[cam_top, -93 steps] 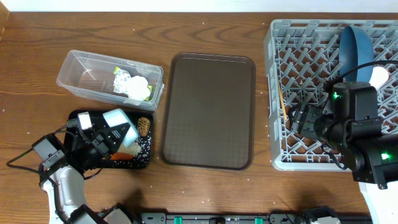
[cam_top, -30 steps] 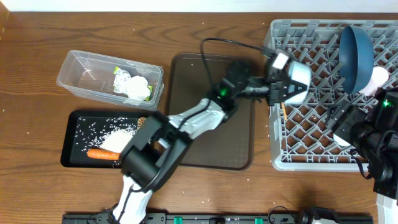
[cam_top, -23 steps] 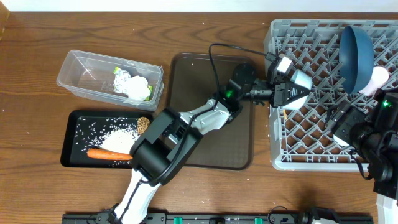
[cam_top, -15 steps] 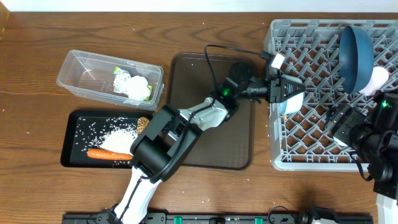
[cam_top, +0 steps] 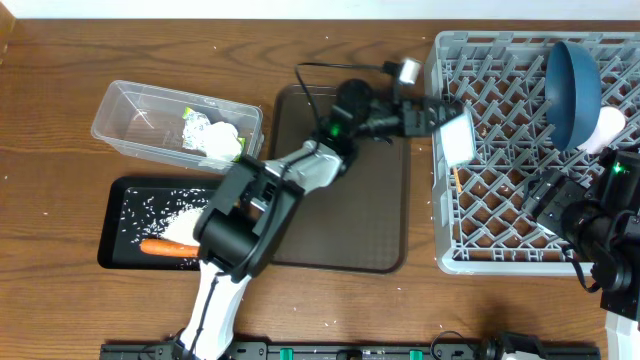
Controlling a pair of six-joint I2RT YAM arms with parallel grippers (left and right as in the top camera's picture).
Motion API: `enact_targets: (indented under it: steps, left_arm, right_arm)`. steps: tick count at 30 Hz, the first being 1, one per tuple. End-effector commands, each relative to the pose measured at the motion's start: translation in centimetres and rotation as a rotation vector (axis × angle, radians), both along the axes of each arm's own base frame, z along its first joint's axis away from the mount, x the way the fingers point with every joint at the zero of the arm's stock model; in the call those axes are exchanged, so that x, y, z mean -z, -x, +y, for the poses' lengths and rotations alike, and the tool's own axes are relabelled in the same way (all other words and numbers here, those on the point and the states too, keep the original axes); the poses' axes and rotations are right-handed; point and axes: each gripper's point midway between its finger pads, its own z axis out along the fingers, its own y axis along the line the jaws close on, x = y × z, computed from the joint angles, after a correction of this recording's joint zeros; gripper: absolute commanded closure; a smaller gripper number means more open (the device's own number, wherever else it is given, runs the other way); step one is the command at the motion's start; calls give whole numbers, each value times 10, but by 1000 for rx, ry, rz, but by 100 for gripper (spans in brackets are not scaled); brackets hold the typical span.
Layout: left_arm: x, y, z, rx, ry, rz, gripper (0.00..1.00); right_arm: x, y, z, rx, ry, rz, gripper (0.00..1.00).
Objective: Sort waste into correct bins and load items into the dishwasher rack
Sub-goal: 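Carry the light blue bowl with the left gripper over the rack, then set the light blue bowl upside down in the rack and release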
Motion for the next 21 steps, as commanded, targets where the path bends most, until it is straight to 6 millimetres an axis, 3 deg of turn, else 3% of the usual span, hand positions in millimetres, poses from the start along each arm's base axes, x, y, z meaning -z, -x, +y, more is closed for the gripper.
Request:
enact_targets:
  steps: [1,7,14,17,21]
  left_arm:
    - [-24,-12,23,23,42,-46,2]
    - [-48,-17,47,33,55,-93,2]
    - [-55,-8,51,83,51,-109,2]
    - [-59,-6,60,111,46,-117,2]
    - [-86,-5,84,124,54,-174,2]
  right_arm:
    - [-7,0,-3,-7,14,-17,20]
    - [-7,1,-2,-8,13,-18,20]
    - [-7,1,-1,-14,8,-16,20]
    - [-9,-2,11,-130,11,-33,20]
    - [-18,-6,40,-347,-22,-98,19]
